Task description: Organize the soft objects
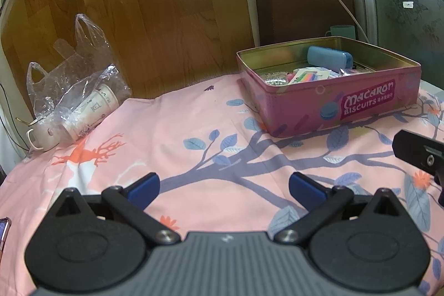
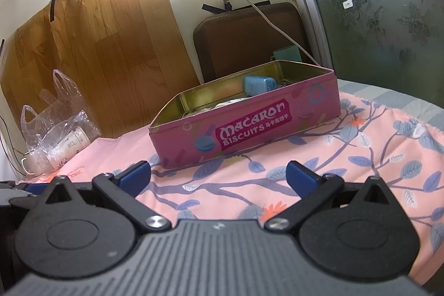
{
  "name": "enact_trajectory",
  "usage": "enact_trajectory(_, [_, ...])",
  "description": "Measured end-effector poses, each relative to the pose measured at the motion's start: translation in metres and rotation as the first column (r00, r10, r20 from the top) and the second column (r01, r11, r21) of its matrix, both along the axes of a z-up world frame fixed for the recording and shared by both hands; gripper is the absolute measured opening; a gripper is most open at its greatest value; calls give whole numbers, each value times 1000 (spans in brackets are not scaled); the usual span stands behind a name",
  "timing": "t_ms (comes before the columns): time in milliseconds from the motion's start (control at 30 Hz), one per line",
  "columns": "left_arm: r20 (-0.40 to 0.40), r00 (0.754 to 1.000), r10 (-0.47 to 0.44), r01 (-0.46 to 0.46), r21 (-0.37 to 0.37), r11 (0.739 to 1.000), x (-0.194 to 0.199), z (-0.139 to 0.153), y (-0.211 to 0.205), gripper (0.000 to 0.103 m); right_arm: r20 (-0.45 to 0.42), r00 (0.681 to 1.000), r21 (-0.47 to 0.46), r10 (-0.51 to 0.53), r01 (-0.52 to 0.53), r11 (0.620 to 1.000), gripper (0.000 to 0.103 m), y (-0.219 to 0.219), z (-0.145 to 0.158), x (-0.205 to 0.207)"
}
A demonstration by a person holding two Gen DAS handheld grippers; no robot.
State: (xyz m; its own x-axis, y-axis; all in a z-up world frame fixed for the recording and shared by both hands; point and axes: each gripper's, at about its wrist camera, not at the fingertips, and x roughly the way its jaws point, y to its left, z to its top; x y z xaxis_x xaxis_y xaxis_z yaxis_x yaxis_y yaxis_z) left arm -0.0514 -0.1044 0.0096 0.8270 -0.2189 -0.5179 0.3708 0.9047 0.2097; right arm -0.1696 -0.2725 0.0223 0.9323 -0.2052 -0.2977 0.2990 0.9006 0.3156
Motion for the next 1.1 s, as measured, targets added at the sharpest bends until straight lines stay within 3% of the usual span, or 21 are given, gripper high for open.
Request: enact_trajectory(1100, [-10, 1000, -25, 25, 36, 999, -2, -6, -6, 103, -7, 1000, 14, -5, 5, 1000, 103, -1, -4, 1])
